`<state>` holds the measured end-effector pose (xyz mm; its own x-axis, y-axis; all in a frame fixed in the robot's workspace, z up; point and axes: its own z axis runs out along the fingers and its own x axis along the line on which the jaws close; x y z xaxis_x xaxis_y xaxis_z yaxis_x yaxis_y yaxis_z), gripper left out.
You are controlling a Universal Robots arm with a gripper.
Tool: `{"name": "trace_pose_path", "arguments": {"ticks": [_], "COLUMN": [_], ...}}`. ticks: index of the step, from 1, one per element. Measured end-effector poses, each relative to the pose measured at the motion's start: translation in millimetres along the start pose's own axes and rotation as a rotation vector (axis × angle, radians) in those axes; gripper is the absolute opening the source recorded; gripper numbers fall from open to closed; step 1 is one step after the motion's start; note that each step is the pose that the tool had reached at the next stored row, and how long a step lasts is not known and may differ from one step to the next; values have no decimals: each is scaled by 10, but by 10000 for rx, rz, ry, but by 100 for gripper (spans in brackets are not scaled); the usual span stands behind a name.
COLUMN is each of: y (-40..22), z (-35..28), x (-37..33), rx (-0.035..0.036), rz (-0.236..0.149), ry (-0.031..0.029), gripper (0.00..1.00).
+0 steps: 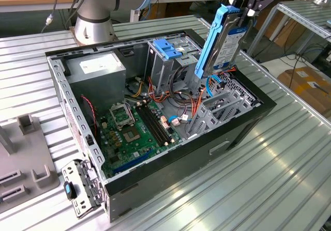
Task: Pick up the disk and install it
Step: 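Pick up the disk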
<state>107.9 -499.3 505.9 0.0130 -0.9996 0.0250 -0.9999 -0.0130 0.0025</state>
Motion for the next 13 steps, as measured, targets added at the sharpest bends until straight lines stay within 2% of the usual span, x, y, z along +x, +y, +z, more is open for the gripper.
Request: {"name": "trace_pose_path", "arguments": {"ticks": [5, 13], "y": [0, 2], "z": [0, 4], "x": [18, 135], "rx": [1, 0], "rz": [-1, 0], "ry": [0, -1], "gripper": [35, 35]}}
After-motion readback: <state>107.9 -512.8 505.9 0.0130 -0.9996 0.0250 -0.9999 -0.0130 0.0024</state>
